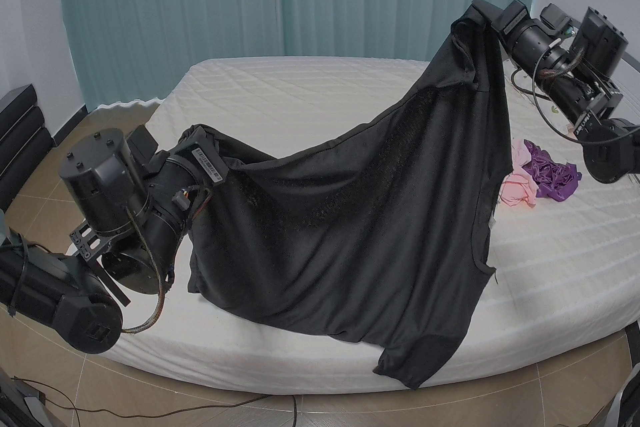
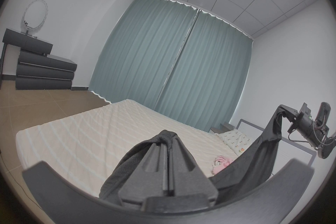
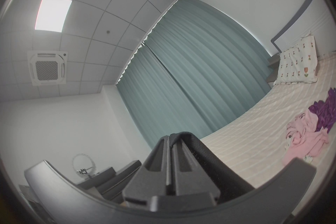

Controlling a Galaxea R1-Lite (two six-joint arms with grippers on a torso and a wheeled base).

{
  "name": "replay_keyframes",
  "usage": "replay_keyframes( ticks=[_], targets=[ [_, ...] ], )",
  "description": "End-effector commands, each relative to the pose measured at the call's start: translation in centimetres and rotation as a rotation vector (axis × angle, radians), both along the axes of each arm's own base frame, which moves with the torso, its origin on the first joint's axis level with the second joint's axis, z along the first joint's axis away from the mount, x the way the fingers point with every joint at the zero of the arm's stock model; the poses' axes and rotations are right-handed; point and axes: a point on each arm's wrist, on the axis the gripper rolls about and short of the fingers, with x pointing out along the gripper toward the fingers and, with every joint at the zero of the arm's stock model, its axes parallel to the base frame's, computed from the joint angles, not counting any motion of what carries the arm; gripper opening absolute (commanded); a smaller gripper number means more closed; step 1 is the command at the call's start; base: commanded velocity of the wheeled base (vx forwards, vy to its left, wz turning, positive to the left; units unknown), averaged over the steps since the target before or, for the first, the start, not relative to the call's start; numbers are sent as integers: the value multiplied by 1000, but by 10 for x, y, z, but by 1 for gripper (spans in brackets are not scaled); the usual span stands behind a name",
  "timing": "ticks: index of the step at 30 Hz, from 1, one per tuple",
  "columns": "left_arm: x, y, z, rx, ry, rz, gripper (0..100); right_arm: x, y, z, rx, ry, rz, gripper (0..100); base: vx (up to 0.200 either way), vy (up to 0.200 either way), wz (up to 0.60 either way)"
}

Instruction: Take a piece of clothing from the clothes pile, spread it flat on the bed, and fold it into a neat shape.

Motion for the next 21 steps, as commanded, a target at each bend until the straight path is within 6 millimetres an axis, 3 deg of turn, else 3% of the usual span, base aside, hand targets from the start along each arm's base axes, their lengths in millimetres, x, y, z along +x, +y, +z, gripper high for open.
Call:
replay_keyframes(
  ticks=[1, 5, 7, 14, 15, 18, 21],
  targets=[
    [8, -3, -14, 18, 59, 5, 0, 31, 13, -11, -64, 44, -31, 0, 200, 0, 0],
    [13, -4, -24, 26, 112, 10, 0, 42, 23, -27, -96, 76, -32, 0, 200, 0, 0],
    [22, -4, -36, 30, 158, 16, 0, 52, 34, -48, -123, 114, -52, 0, 200, 0, 0],
    [48, -3, -74, 61, 268, 54, 0, 68, 42, -85, -138, 180, -92, 0, 200, 0, 0],
    [60, -4, -83, 39, 280, 63, 0, 73, 42, -97, -148, 211, -98, 0, 200, 0, 0],
    [76, -5, -92, 13, 287, 83, 0, 78, 41, -111, -157, 243, -109, 0, 133, 0, 0],
    [97, -5, -123, 30, 339, 107, 0, 88, 46, -138, -162, 299, -141, 0, 0, 0, 0]
  ],
)
